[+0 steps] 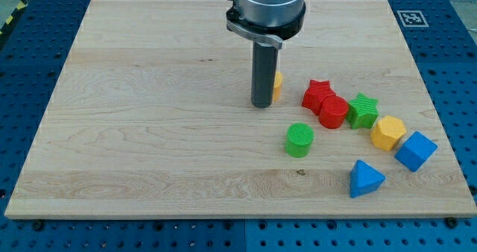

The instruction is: Point your arm to the top side of the green star

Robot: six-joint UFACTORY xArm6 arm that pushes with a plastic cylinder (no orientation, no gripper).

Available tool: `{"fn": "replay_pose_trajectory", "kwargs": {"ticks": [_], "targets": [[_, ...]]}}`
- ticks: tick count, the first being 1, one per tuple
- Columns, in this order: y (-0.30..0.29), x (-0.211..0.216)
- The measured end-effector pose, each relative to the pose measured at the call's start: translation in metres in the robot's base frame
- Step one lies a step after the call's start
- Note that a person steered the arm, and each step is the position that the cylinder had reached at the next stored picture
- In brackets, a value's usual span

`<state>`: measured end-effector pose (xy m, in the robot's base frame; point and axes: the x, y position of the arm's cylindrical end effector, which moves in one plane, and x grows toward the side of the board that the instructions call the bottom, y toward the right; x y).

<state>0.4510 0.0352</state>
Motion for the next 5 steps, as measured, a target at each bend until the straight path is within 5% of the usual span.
{"fn": "replay_pose_trajectory", "kwargs": {"ticks": [3,5], "targets": [[0.063,-0.055],[0.156,-0.033]]}}
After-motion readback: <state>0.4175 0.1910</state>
